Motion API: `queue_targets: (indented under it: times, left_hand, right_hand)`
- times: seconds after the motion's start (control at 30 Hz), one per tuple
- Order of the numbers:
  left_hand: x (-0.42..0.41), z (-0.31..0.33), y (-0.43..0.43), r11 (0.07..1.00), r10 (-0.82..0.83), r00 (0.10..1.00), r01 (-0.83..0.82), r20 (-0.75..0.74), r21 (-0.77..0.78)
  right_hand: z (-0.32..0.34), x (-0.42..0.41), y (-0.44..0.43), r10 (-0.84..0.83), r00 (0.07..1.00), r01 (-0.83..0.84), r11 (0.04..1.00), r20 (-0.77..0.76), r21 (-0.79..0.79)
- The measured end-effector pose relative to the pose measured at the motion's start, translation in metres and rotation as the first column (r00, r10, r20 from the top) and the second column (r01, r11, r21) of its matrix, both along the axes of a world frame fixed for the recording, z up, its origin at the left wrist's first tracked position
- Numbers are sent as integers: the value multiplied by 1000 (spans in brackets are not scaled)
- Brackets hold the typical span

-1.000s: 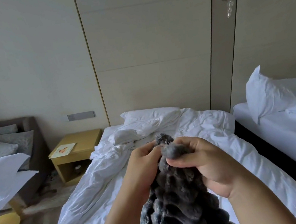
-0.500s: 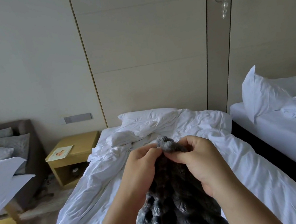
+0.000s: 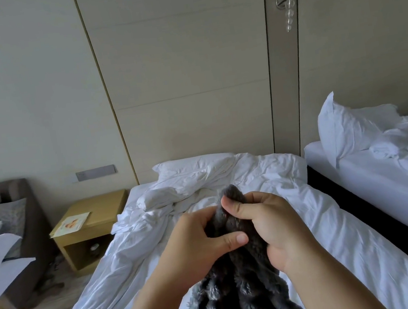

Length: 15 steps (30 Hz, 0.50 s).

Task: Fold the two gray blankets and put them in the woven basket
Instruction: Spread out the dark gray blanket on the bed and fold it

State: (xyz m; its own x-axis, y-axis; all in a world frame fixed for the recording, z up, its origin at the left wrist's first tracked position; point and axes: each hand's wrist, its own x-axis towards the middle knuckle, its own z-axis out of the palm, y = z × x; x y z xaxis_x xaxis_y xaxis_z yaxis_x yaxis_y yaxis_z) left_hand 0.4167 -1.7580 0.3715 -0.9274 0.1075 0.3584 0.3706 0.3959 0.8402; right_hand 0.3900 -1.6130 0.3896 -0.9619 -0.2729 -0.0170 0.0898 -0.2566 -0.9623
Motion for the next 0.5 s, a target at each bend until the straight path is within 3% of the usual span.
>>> queue_targets:
  times: [0.17,0.33,0.5]
  left_hand:
    - [2,4,3,986,16,1000,-16,3,167]
    - [2,2,9,969,156,987,-160,35,186]
    - [3,-15,12,928,202,973,-227,113,297]
  right_hand:
    - [9,-1,8,169,985,-168,985,-37,24]
    - [-1,1,-2,12,960,105,911,-279,400]
    - [-15,0,-15,29,927,181,838,-373,515]
